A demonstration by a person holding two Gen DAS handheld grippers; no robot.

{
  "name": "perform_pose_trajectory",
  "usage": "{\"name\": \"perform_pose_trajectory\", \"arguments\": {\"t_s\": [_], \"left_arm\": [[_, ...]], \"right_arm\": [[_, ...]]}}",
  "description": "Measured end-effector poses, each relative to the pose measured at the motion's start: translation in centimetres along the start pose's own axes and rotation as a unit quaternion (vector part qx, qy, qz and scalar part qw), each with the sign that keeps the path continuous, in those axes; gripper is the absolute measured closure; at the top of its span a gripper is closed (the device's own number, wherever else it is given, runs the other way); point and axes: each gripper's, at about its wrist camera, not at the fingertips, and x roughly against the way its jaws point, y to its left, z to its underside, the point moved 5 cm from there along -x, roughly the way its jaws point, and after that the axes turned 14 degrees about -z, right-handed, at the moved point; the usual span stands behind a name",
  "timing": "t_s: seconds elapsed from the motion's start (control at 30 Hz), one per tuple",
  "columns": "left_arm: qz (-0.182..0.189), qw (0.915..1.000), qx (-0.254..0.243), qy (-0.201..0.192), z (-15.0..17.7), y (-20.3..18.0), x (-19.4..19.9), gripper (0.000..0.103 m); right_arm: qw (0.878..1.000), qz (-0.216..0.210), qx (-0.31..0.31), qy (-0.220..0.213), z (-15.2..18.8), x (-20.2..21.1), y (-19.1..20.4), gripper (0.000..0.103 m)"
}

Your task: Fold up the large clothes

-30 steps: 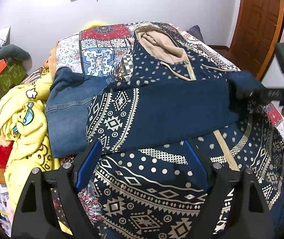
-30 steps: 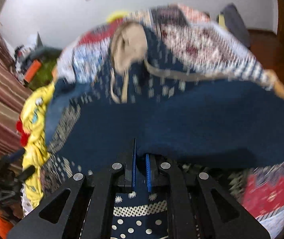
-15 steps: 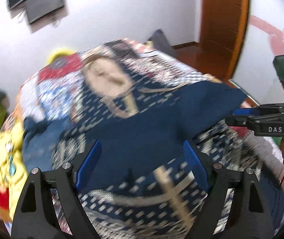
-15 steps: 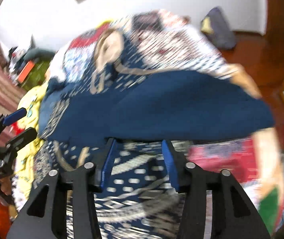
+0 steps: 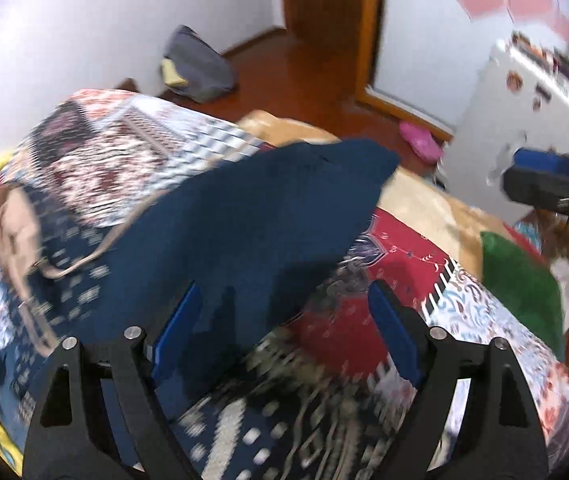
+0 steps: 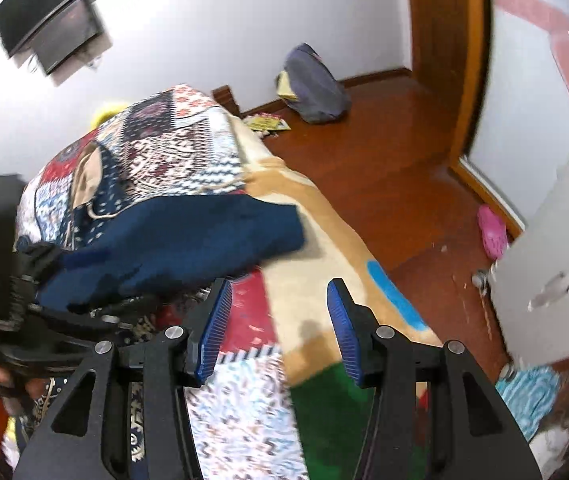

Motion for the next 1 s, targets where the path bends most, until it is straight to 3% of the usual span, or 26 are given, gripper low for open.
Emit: {"name": "perform_pose_trajectory", "arguments": {"t_s": [0.1,0.2,0.23,0.27,0.33,0.37,0.47,0.53,0.7,0.87,1.0], "left_arm": [[-0.010,0.9997,-0.020,0.009,-1.0,-2.3,-2.9,0.019],[-0.018,0.9998,-0.004,0.000,-2.6,-2.6,-4.5,0.029],[-0.010,0.9999,0.007,-0.004,-3.1,-2.6,-4.6,0.045],[0.004,0.9999,0.016,0.001,-3.5,-2.6,-4.8,0.053],[0.012,0.9990,0.042,0.011,-4.3,-1.9,-5.1,0.090],[0.012,0.9988,0.047,0.011,-4.5,-1.7,-5.0,0.096],[0.030,0.9970,0.069,-0.014,-4.7,0.1,-3.1,0.098],[0.015,0.9952,0.087,-0.044,-4.8,2.2,-0.8,0.099],[0.001,0.9805,0.162,-0.111,-2.8,11.3,6.4,0.100],[-0.086,0.9618,0.213,-0.149,2.7,20.4,11.5,0.100],[-0.145,0.9499,0.241,-0.136,9.3,25.9,12.5,0.100]], "right_arm": [[1.000,-0.001,-0.020,0.009,0.7,-0.3,-1.2,0.057],[0.999,0.000,-0.026,0.021,1.2,-1.0,-1.4,0.057],[0.999,0.000,-0.026,0.023,1.4,-1.0,-1.6,0.057],[0.999,-0.001,-0.026,0.023,1.6,-0.7,-1.8,0.057],[0.999,-0.002,-0.024,0.026,1.6,-0.9,-1.7,0.057],[0.999,-0.002,-0.022,0.027,1.6,-0.8,-1.8,0.057],[0.999,-0.010,-0.017,0.029,1.4,-1.2,-0.9,0.057],[0.999,-0.017,-0.008,0.030,1.2,-1.4,-0.2,0.057],[0.999,-0.031,0.024,0.038,0.3,-2.9,3.0,0.057],[0.995,-0.054,0.065,0.046,-0.7,-4.9,7.6,0.057],[0.991,-0.064,0.094,0.065,-1.0,-7.5,11.0,0.057]]}}
